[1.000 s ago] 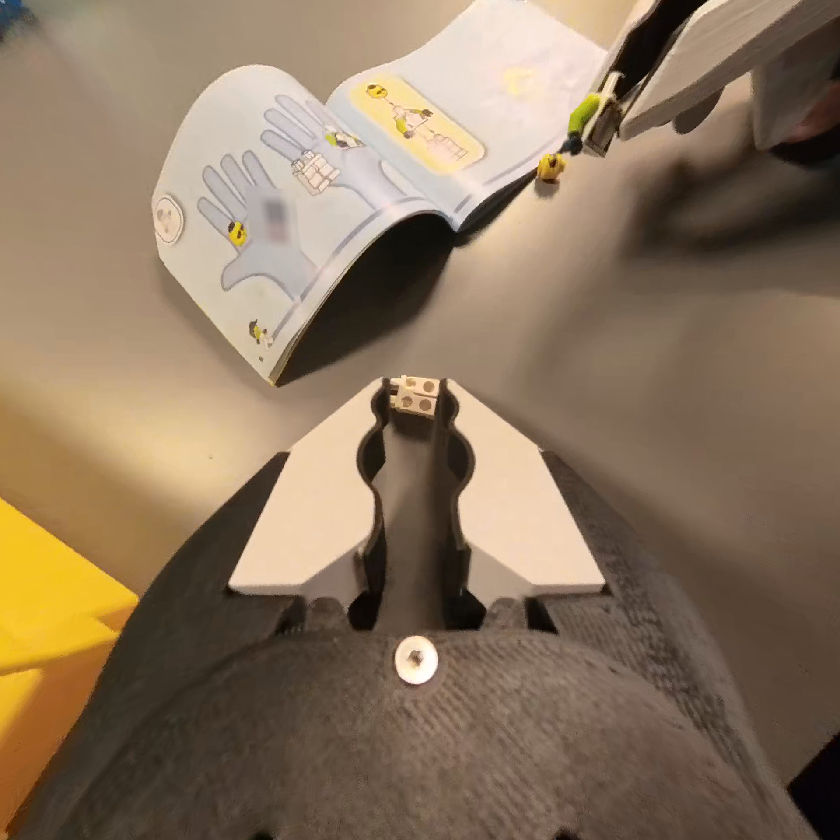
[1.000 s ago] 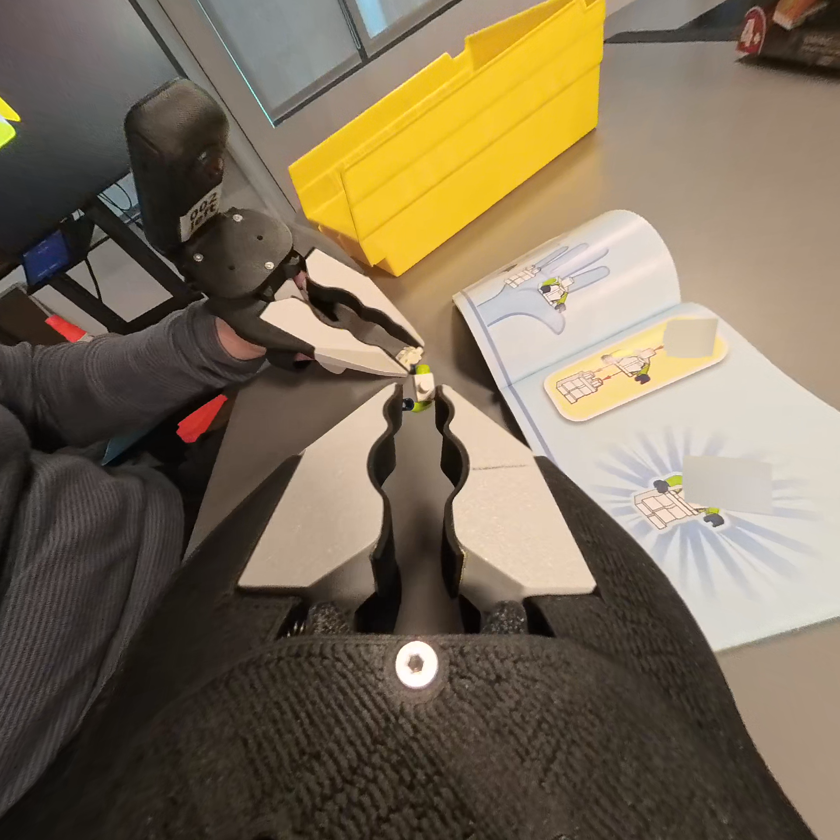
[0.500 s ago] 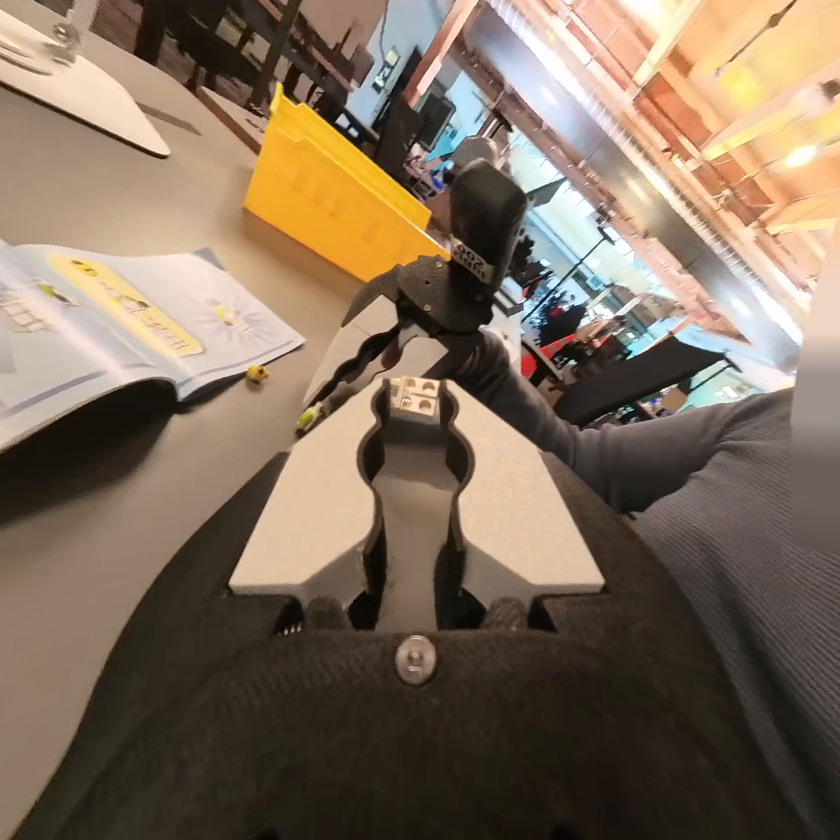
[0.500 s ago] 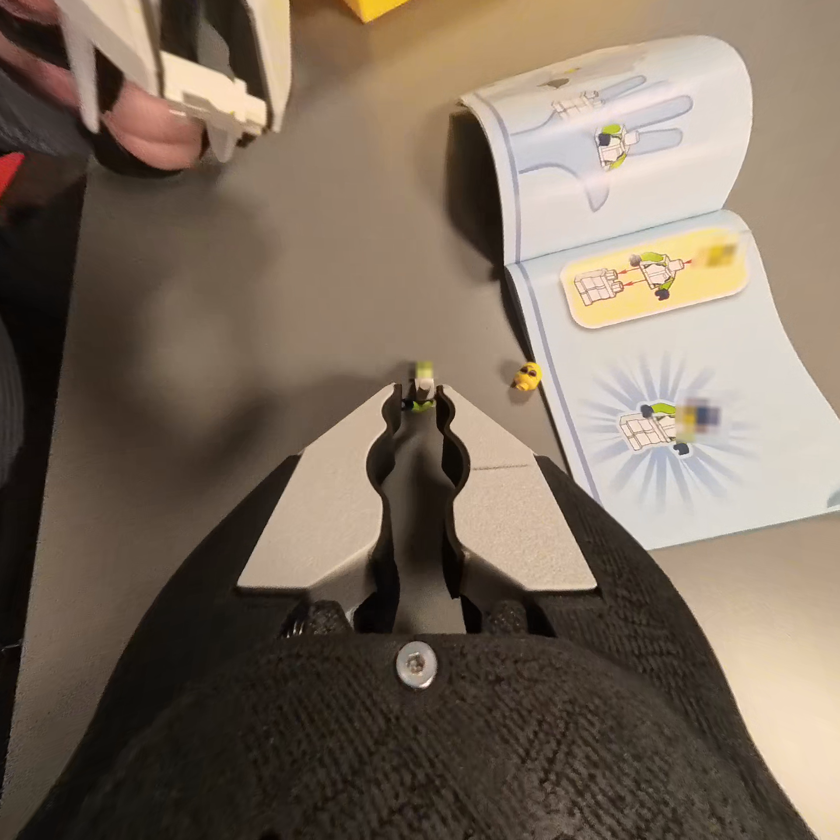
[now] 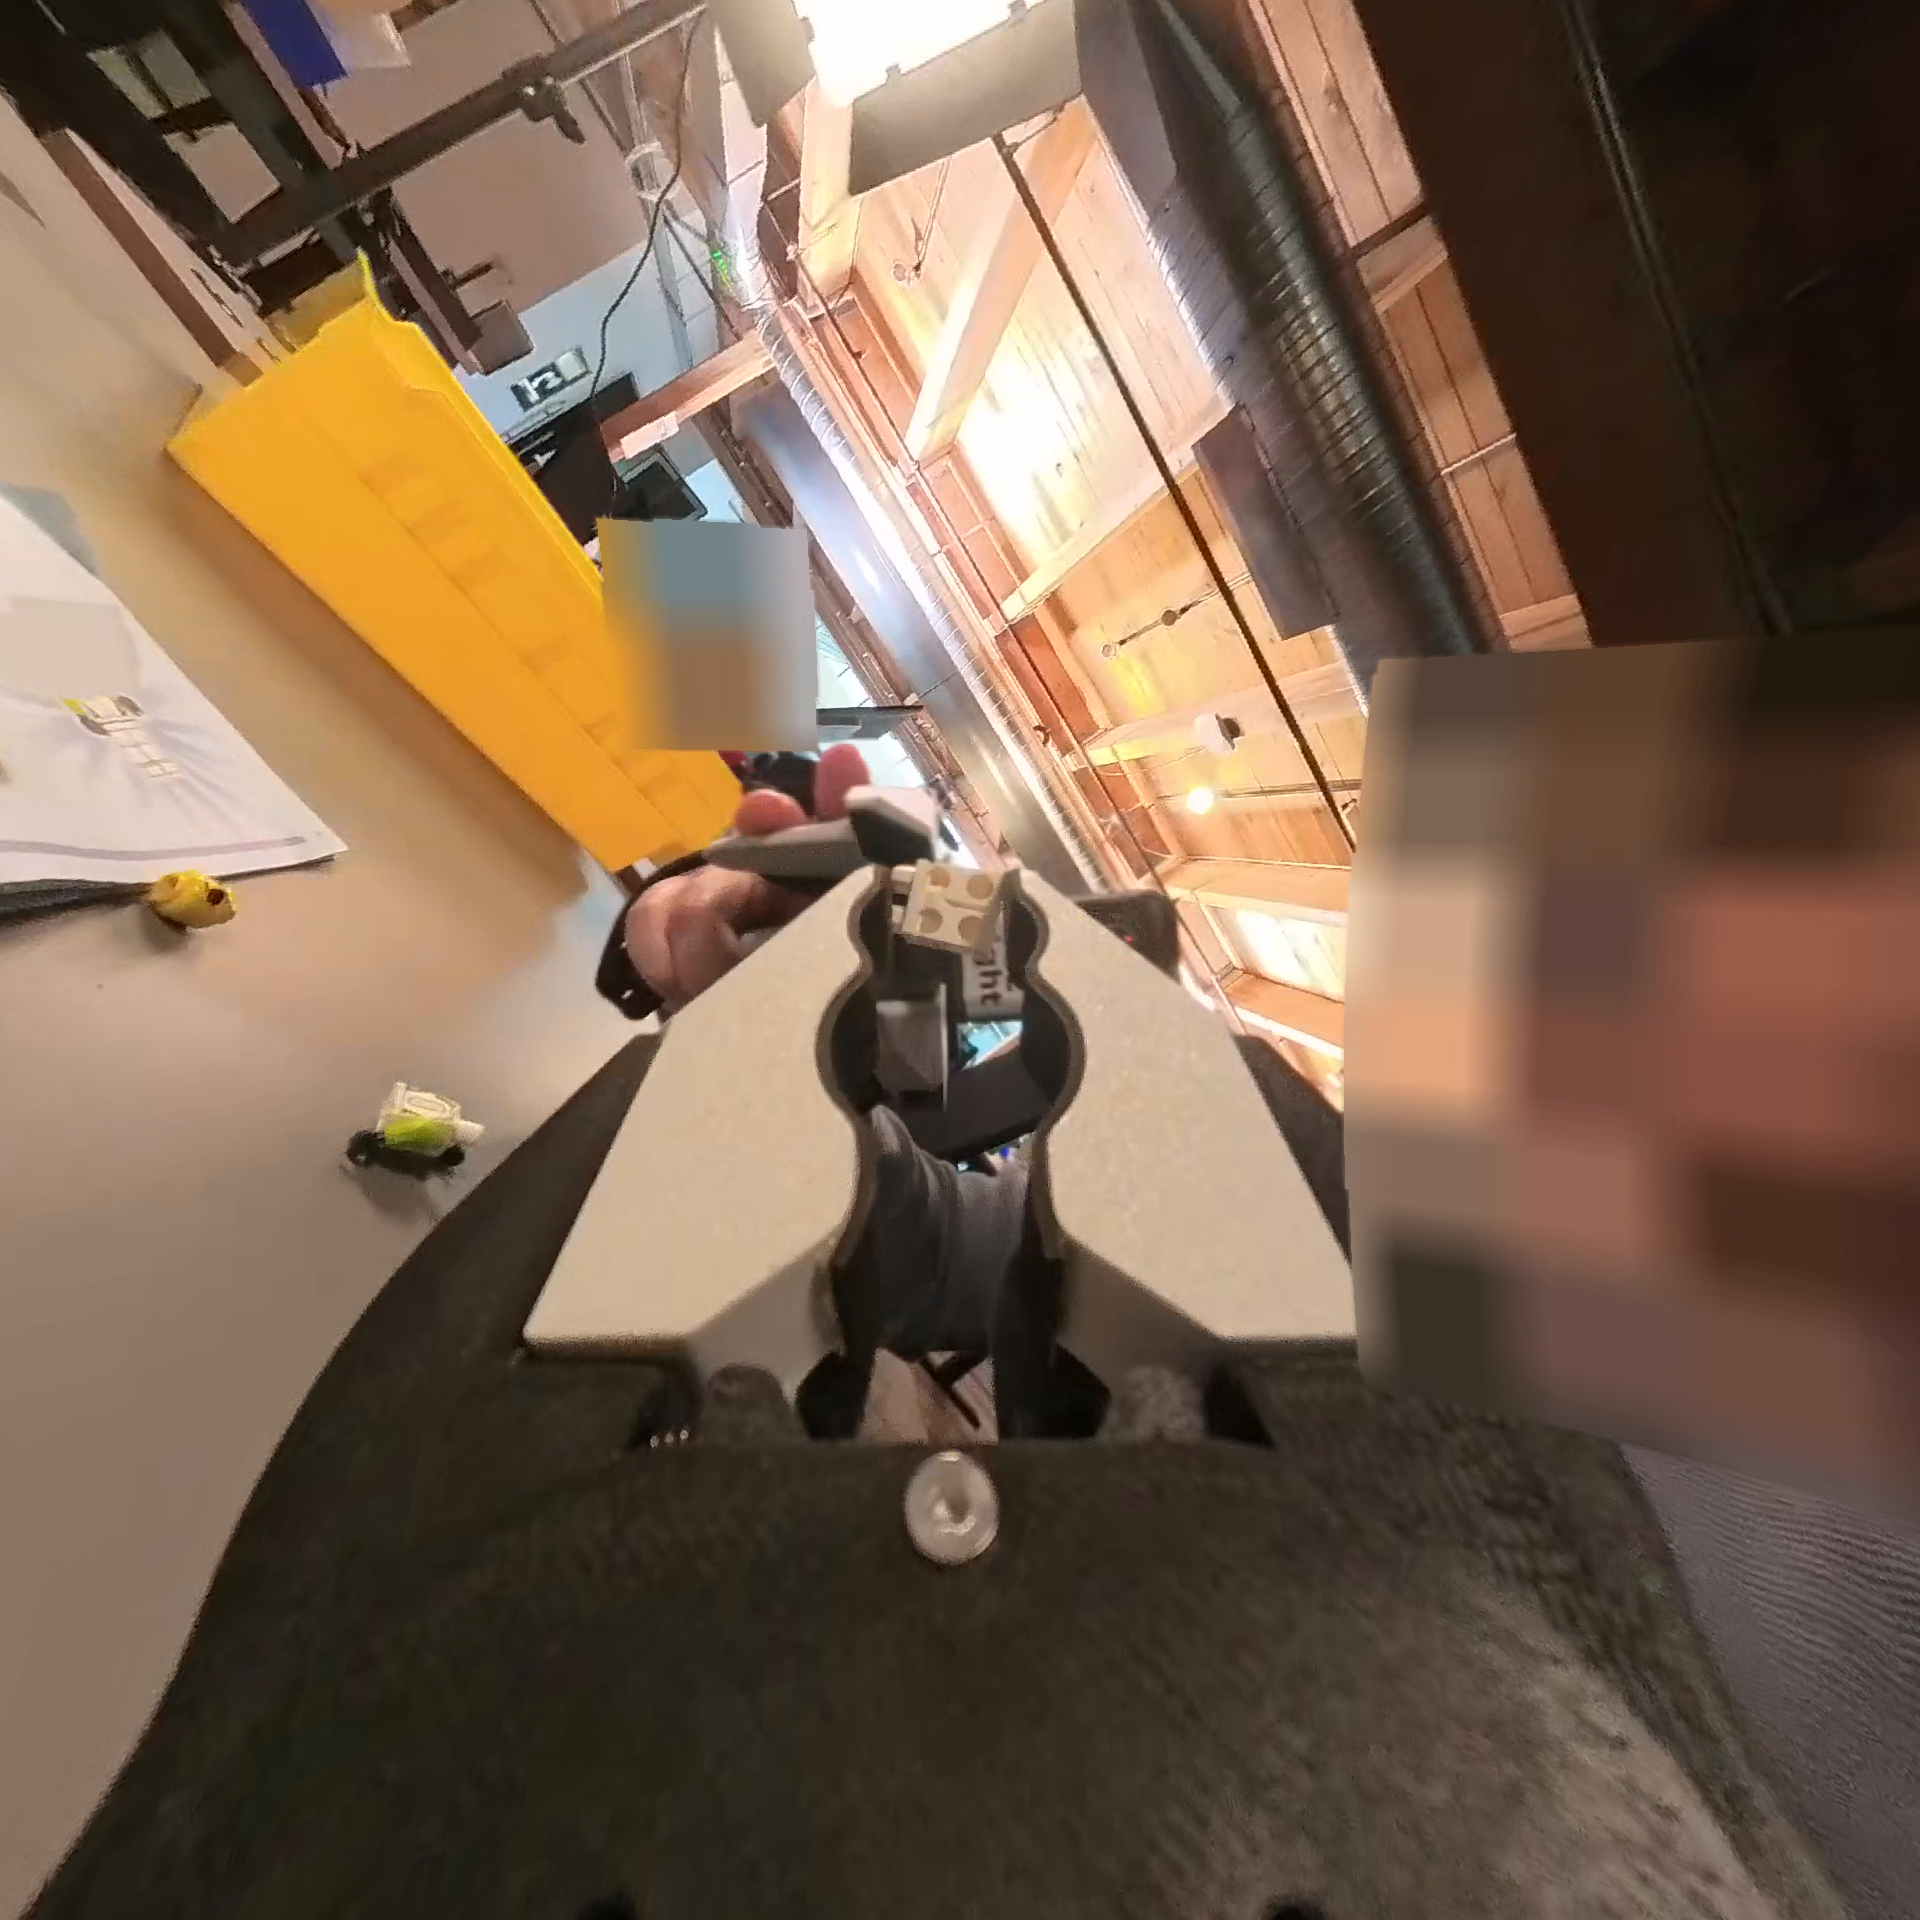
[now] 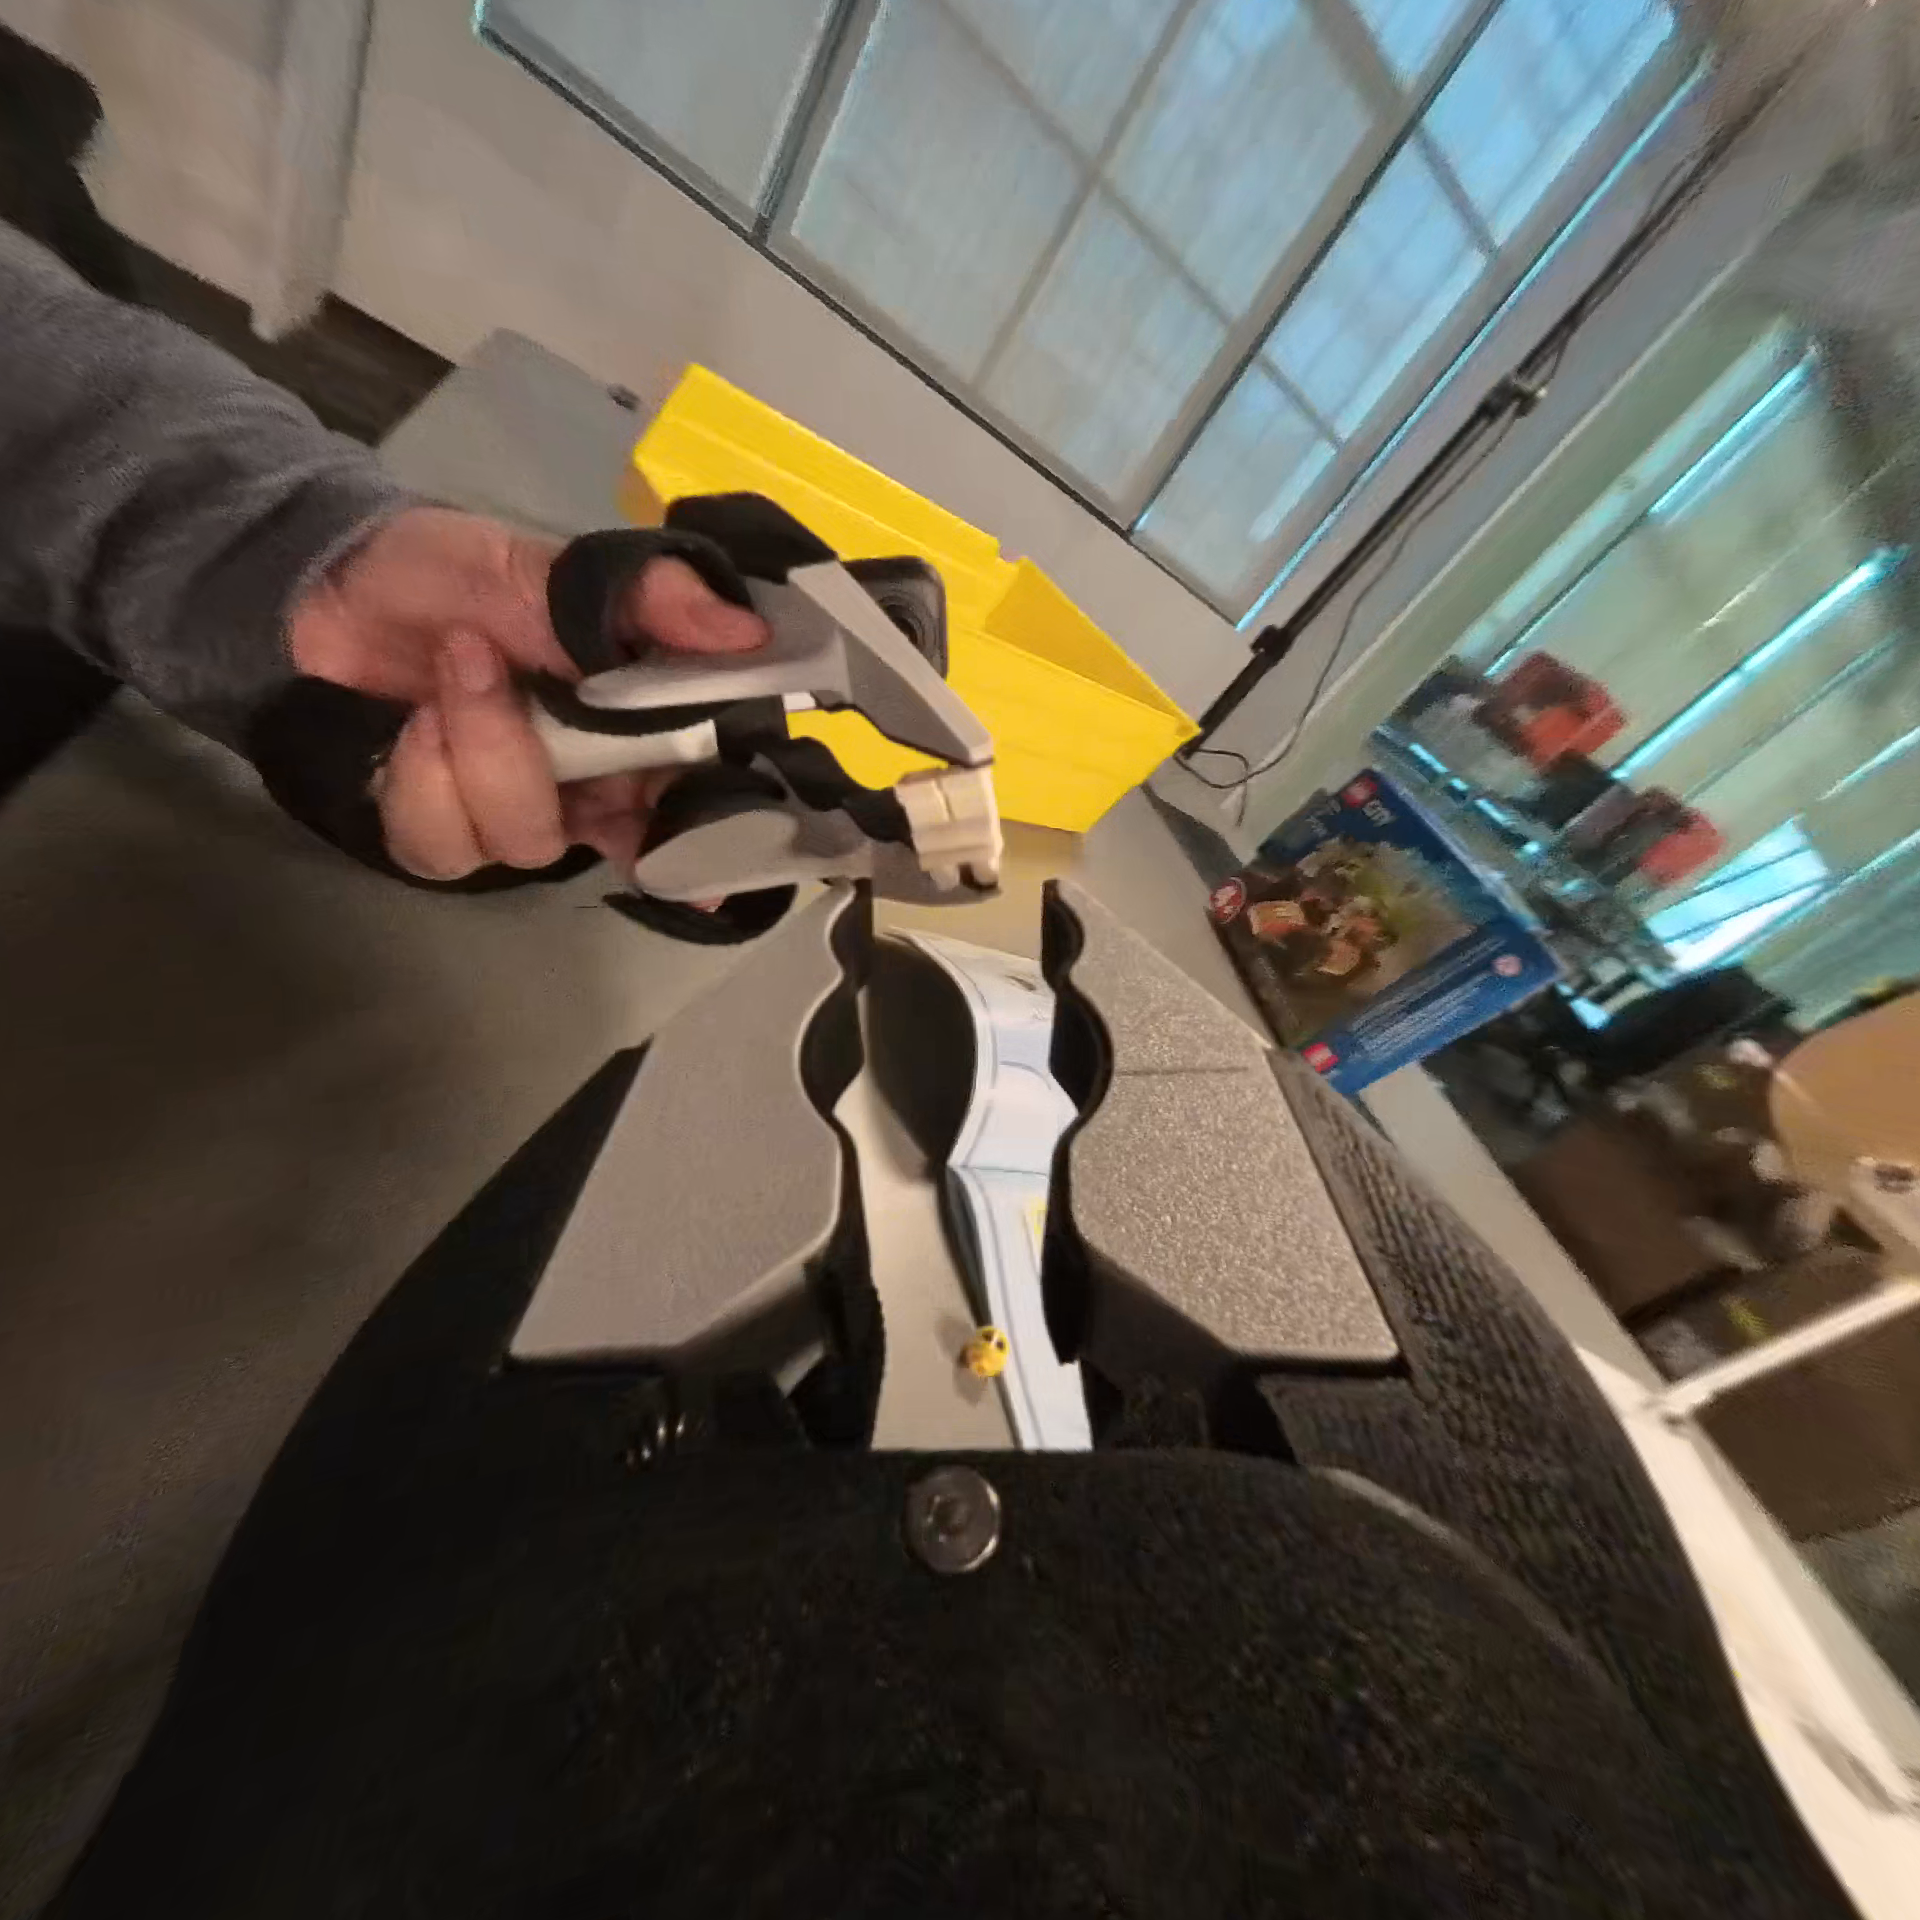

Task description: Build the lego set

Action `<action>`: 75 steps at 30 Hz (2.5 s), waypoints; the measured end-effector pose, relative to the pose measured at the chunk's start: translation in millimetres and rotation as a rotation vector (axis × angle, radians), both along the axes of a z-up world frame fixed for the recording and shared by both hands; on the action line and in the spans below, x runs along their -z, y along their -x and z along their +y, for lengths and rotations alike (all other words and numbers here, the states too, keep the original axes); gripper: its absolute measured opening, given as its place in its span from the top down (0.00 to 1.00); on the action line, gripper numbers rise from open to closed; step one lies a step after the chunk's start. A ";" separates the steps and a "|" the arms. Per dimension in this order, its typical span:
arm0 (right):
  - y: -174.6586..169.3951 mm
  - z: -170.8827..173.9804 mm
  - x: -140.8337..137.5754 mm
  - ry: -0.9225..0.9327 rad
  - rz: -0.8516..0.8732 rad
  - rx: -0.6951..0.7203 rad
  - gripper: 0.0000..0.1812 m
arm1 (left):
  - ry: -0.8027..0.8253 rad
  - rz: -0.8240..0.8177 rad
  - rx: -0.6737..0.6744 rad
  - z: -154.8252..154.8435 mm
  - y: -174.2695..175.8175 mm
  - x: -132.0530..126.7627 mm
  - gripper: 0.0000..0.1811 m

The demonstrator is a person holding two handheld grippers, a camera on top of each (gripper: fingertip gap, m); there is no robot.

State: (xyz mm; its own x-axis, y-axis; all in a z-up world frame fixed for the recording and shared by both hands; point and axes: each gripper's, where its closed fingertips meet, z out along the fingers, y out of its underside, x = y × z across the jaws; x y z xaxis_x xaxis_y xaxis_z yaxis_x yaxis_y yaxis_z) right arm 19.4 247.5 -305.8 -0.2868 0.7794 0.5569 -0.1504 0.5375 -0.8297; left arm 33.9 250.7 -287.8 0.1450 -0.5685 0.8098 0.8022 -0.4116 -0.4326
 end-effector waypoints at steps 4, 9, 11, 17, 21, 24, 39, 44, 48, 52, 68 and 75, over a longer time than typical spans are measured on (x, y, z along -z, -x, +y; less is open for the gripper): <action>0.7 -2.3 1.8 -0.042 0.023 0.017 0.91 | 0.015 0.016 0.005 3.2 -3.1 7.7 0.90; 7.1 9.0 14.4 -0.131 -0.025 0.098 0.93 | 0.037 0.145 -0.126 9.4 7.3 17.7 0.88; 10.2 18.9 20.5 -0.222 -0.034 0.167 0.92 | 0.063 0.365 -0.202 10.9 8.0 28.3 0.82; 16.2 24.3 42.9 -0.510 -0.047 0.243 0.92 | 0.196 1.011 -0.366 16.1 17.6 55.3 0.83; 18.8 21.2 53.4 -0.584 -0.056 0.244 0.92 | 0.324 1.056 -0.317 18.2 18.9 72.9 0.87; 18.7 19.6 56.4 -0.585 -0.065 0.230 0.92 | 0.338 0.987 -0.276 17.6 13.5 75.9 0.88; -4.7 -1.0 12.5 0.755 -0.406 -0.336 0.91 | -0.052 0.617 -0.252 -9.4 7.6 17.8 0.97; -6.7 -12.2 16.9 0.727 -0.421 -0.377 0.93 | -0.108 0.707 -0.237 -10.6 -5.4 16.0 0.97; -13.3 -15.6 8.3 0.762 -0.407 -0.449 0.90 | -0.131 0.734 -0.240 -11.3 -8.4 15.8 0.97; -16.2 -16.7 6.9 0.752 -0.408 -0.465 0.97 | -0.129 0.744 -0.242 -11.3 -7.8 18.5 0.97; -22.9 -20.0 0.6 0.790 -0.419 -0.536 0.93 | -0.163 0.884 -0.151 -21.6 -19.3 30.1 0.97; -24.3 -24.9 4.1 0.747 -0.427 -0.542 0.97 | -0.156 0.909 -0.142 -20.3 -22.6 31.9 0.97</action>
